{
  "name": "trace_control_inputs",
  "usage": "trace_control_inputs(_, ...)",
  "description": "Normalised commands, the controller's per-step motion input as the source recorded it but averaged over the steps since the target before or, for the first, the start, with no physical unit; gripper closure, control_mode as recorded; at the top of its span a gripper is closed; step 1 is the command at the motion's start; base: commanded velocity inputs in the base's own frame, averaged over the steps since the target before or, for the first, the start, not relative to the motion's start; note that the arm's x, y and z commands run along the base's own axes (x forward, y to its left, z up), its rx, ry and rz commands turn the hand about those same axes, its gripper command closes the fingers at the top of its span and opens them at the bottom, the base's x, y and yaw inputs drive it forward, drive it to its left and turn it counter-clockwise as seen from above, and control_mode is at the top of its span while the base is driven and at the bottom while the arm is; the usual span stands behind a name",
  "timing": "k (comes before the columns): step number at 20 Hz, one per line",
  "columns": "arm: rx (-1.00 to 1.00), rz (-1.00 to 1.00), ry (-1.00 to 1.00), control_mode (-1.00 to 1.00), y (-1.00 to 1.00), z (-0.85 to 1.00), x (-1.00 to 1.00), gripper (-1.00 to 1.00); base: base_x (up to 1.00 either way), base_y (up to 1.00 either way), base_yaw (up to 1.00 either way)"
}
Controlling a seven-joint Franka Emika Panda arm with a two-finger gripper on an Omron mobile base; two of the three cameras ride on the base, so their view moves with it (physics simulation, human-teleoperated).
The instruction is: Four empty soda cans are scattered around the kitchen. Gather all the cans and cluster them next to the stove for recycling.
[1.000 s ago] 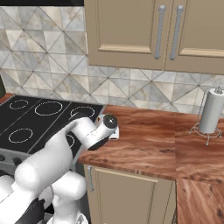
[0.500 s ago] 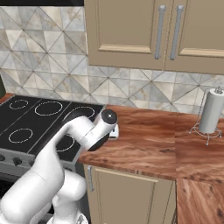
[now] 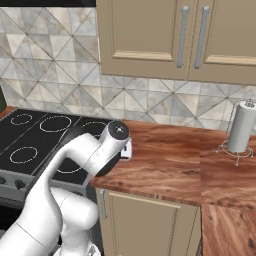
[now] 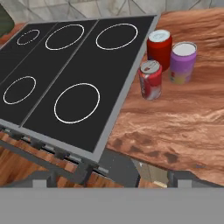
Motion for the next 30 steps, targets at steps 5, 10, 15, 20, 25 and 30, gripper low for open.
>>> trace_control_inputs(5,-0.01,0.00,0.01,-1.00,0.00,0.38,-0.52,-1.00,0.00,0.00,0.00)
trace_control_inputs(10,0.00,0.00,-0.03,-1.00,0.00,0.45,-0.53,-1.00,0.00,0.00,0.00)
trace_control_inputs(15,0.00,0.00,-0.14,-1.00,0.00,0.44,-0.39,-1.00,0.00,0.00,0.00)
trace_control_inputs(20,0.00,0.04,-0.17,-1.00,0.01,0.26,-0.21,-1.00,0.00,0.00,0.00)
trace_control_inputs(25,0.00,0.15,-0.17,-1.00,0.05,0.01,-0.02,-1.00,0.00,0.00,0.00)
trace_control_inputs(30,0.00,0.06,-0.04,-1.00,0.02,0.00,0.00,-1.00,0.00,0.00,0.00)
